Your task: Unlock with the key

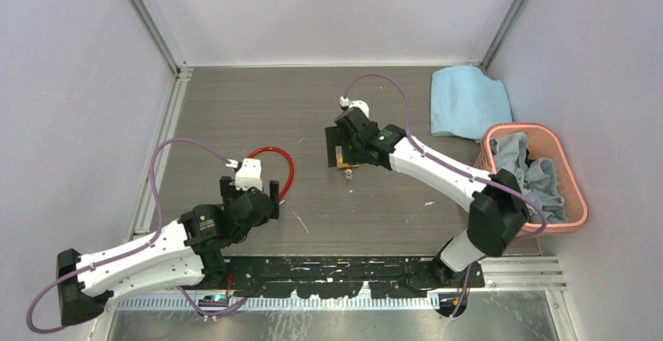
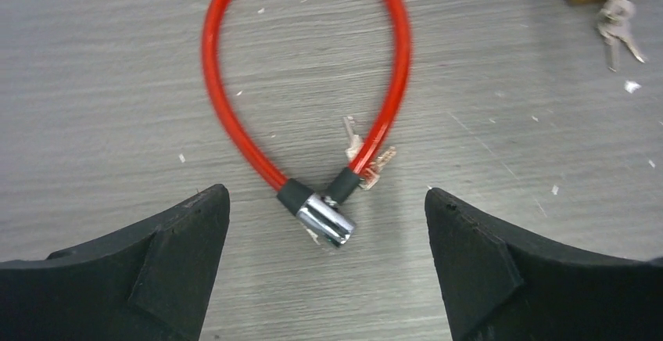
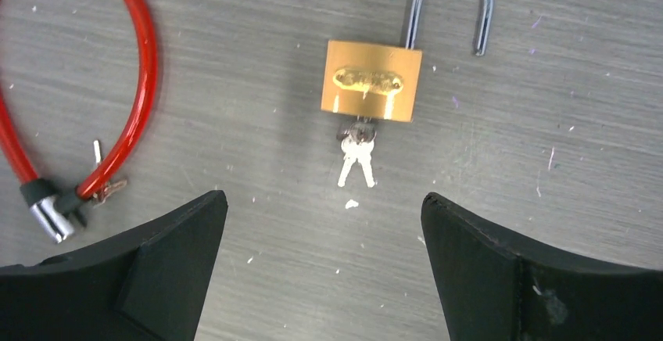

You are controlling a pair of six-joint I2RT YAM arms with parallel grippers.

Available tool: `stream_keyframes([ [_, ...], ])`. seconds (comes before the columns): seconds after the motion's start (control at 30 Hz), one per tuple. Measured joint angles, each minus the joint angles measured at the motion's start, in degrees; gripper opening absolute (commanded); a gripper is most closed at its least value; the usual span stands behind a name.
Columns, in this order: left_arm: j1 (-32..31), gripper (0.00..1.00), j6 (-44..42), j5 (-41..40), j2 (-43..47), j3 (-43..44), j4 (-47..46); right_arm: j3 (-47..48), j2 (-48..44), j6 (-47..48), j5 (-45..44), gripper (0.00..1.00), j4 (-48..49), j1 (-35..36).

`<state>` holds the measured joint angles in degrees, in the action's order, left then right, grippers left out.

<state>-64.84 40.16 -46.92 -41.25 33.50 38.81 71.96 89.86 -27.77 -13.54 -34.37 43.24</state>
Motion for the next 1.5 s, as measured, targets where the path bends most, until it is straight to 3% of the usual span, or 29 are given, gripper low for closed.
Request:
stream_keyframes([
  [0.33, 20.9, 0.83, 6.14, 14.56, -4.81, -0.15, 1.4, -7.19, -8.52, -2.47, 0.31, 1.0, -0.98, 4.94],
  [0.77, 36.26, 0.82, 13.46, 25.0, -10.91, -6.21, -0.92, -12.66, -13.14, -4.2, -0.66, 1.0, -2.82, 7.65],
  [1.23, 42.66, 0.79, 13.46, 27.96, -17.22, -8.09, -10.34, -13.79, -13.4, -5.27, -1.2, 1.0, -3.87, 8.48],
  [1.43, 42.86, 0.66, 13.75, 26.88, -21.88, -6.82, -13.94, -13.79, -13.38, -5.62, -1.6, 0.99, -3.91, 9.11],
  [1.5, 42.88, 0.56, 13.81, 26.77, -23.98, -6.32, -16.11, -13.79, -13.38, -5.68, -1.66, 0.99, -3.91, 9.33],
])
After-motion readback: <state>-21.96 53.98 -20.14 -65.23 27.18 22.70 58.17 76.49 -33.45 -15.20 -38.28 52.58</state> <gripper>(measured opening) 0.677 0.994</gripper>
